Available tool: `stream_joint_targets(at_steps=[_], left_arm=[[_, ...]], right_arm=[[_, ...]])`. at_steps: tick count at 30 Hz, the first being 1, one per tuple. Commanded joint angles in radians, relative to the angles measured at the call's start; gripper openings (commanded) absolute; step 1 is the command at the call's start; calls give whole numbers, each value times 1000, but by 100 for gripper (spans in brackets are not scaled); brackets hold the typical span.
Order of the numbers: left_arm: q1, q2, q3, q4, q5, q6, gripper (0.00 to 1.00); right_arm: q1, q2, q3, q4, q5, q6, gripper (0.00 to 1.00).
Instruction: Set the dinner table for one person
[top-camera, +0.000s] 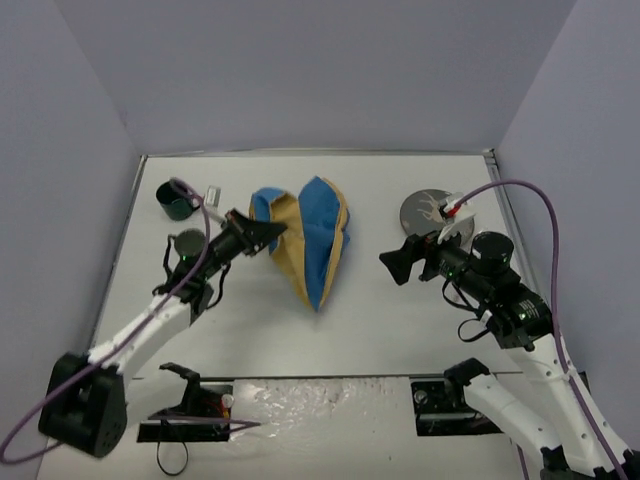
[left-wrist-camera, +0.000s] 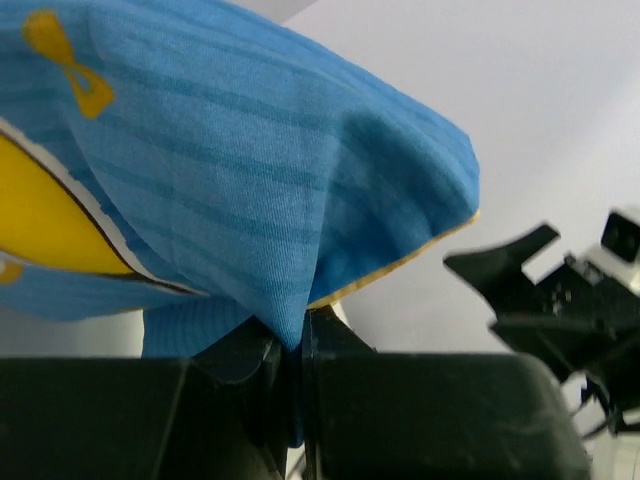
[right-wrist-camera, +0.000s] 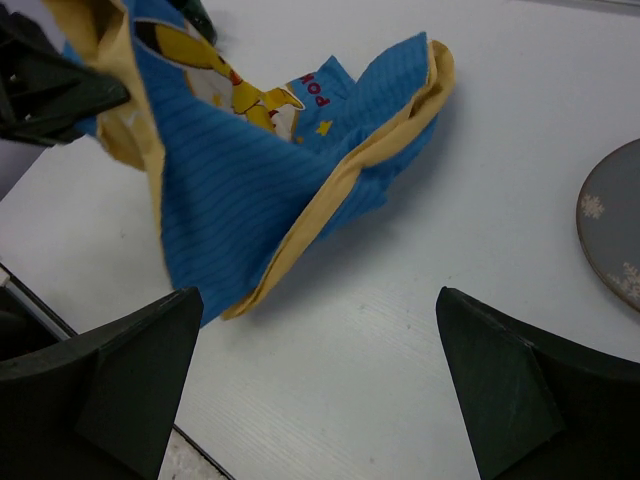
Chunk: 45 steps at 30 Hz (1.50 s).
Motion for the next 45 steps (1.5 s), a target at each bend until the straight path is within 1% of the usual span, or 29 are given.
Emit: stream_joint_targets(at_steps=[1,2,3,5,6,8,9,10,11,13,14,16,19,22,27,29,33,35,41,42,43,45], left_arm=[[-11,-358,-163,-198,-101,37,0],[-17,-461,-225,-306,-135,23,0],[-20,-604,-271,-450,-181,8,0],[-24,-797,-307,-809,-255,-15,0],[-24,-910,-318,-893,-308,-45,0],[-22,-1073,-324,-1183,-389,-96,9],[-23,-1153,-325,-1228,-420,-132,13],[-24,-1162,-321,-1274,-428,-147,21],[-24,-1125,-310,-1306,-425,-144,27],[-24,-1033,-276,-1315,-421,-118,30],[-24,-966,-262,-1313,-416,-110,34],[-24,-871,-228,-1313,-415,-81,49],[-24,-768,-166,-1351,-445,-11,61],[-25,-698,-104,-1386,-477,30,75],[-25,-653,-15,-1464,-533,69,93],[-25,-648,8,-1483,-537,81,94],[-24,-611,95,-1502,-590,159,96],[-24,-567,148,-1497,-602,236,97],[-24,-384,352,-1503,-641,426,97],[-24,-333,403,-1496,-648,461,97],[-24,-301,418,-1486,-652,488,97],[-24,-220,482,-1459,-655,550,97]], right_arm=[[9,75,-32,39,-51,38,100],[12,98,-35,40,-48,40,100],[13,132,-33,41,-43,41,100],[18,177,-28,47,-19,49,100],[18,209,-26,52,-1,60,100],[28,263,-16,59,37,83,100],[30,299,-13,67,54,95,100],[35,338,-10,76,64,104,100],[42,378,-7,85,75,113,100],[60,453,-2,103,114,141,100],[73,486,3,116,130,151,100],[106,557,22,149,170,166,100],[129,662,51,189,235,182,100],[156,769,89,226,288,194,100],[184,968,163,289,343,231,100],[195,1003,175,304,385,238,98],[205,1094,194,348,414,276,87],[209,1117,194,354,433,279,83],[212,1159,172,372,434,279,77],[212,1163,166,378,432,279,74],[212,1166,162,381,430,279,73],[212,1181,162,384,426,277,66]])
